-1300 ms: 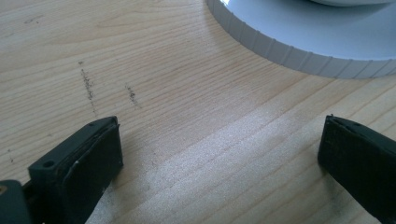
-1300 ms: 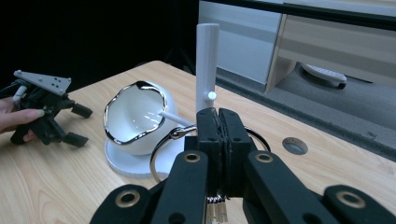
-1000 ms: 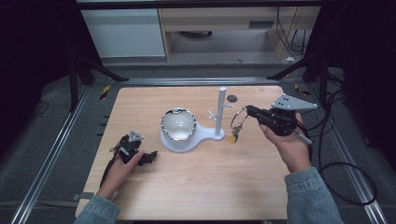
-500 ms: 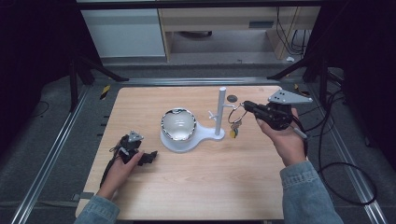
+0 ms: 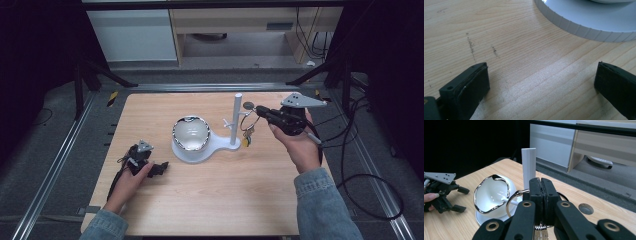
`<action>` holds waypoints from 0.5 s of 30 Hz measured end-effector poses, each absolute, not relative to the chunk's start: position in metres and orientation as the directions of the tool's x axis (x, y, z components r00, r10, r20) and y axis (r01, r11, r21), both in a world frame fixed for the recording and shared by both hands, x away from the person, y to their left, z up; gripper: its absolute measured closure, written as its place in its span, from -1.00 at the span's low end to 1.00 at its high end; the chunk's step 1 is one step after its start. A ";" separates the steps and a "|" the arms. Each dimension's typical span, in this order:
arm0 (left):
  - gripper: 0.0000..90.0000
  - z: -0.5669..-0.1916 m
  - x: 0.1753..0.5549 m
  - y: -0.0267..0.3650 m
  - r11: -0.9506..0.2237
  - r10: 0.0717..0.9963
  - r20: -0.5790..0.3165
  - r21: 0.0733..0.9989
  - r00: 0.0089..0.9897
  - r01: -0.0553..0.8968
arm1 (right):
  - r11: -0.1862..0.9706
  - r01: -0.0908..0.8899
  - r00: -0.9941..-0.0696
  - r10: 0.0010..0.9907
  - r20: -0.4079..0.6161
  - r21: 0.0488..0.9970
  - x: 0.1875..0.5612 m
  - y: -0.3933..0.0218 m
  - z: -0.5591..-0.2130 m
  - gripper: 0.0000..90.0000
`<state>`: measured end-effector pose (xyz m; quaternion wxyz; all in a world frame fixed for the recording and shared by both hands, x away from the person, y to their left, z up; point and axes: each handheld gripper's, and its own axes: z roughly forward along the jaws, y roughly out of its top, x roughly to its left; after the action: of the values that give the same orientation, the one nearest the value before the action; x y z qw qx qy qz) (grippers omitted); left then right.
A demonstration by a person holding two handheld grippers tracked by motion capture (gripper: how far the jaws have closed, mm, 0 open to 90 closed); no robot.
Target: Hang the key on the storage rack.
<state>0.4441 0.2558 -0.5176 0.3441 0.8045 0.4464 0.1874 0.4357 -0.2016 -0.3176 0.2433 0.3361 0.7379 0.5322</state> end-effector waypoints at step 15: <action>-1.00 -0.518 0.444 0.256 -0.364 0.848 -0.006 0.721 0.531 0.590 | 0.199 0.245 -0.661 0.750 0.014 0.949 0.446 -0.195 -0.322 0.98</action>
<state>0.4440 0.2557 -0.5176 0.3441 0.8043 0.4467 0.1875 0.4455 -0.1946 -0.3222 0.2360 0.3375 0.7373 0.5355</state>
